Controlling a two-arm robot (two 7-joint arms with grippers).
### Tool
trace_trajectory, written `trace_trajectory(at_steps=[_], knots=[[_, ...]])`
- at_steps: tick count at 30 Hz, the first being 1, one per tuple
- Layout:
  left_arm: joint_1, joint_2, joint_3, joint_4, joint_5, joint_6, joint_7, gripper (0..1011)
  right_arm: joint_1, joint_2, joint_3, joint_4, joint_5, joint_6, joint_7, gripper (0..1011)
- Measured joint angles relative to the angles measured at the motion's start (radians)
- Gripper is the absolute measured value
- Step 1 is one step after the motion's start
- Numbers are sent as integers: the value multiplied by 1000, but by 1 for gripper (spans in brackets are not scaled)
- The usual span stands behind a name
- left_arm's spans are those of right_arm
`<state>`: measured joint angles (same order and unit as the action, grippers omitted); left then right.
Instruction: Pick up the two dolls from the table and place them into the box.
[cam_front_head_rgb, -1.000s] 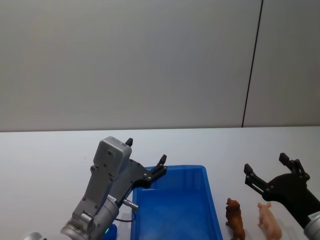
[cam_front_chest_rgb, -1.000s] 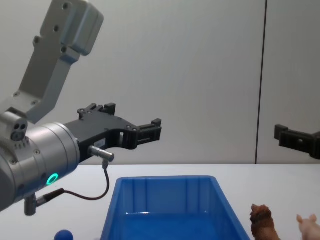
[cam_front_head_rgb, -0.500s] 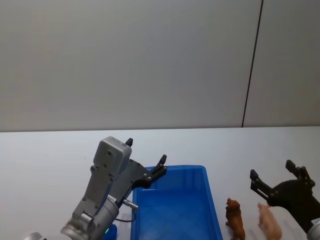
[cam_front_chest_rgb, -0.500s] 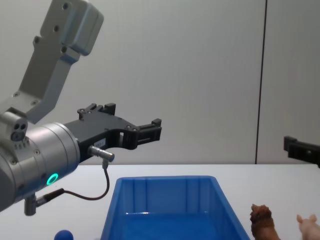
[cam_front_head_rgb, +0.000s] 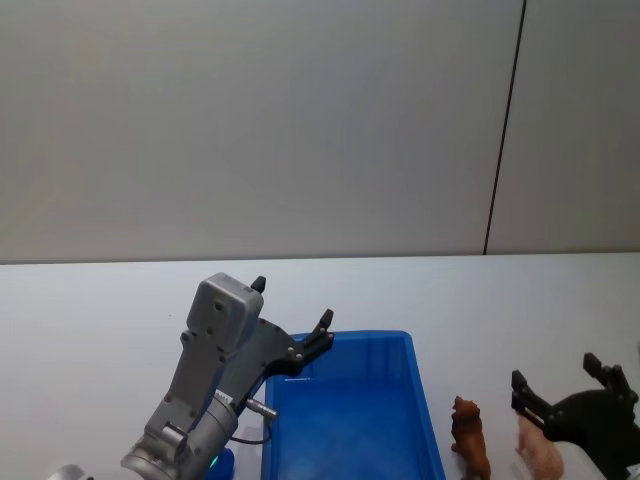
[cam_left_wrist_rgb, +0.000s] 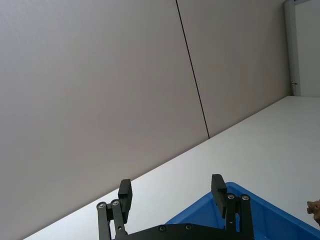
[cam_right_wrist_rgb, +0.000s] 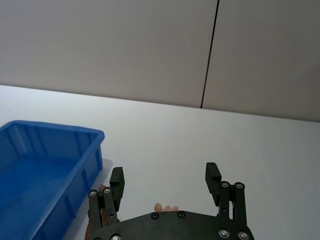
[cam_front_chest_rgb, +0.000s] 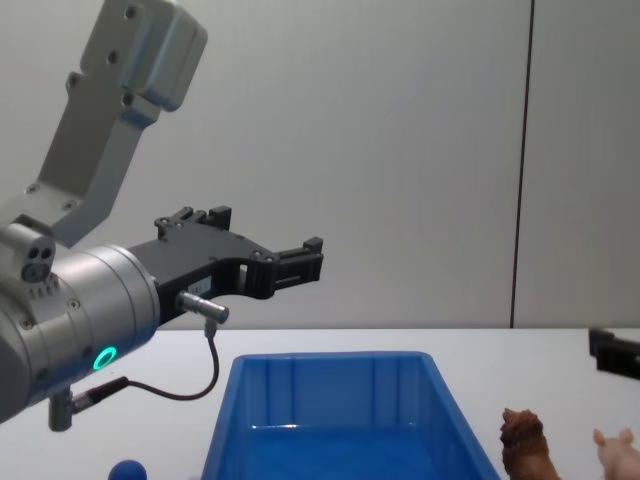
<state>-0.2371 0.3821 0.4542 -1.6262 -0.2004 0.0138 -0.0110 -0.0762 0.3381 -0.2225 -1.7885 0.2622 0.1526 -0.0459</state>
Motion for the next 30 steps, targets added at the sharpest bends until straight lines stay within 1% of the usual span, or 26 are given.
trace_trajectory(at_steps=[9, 16, 22, 30], knots=[[0, 0, 0, 0, 0, 0, 0, 1001, -21, -2, -4, 14, -16, 32, -12, 1001], [0, 0, 0, 0, 0, 0, 0, 1001, -32, -5, -7, 33, -27, 42, -13, 1001], [0, 0, 0, 0, 0, 0, 0, 1001, -39, -8, -9, 49, -34, 44, -14, 1001], [0, 0, 0, 0, 0, 0, 0, 1001, -45, -15, -12, 85, -47, 30, -12, 1001]])
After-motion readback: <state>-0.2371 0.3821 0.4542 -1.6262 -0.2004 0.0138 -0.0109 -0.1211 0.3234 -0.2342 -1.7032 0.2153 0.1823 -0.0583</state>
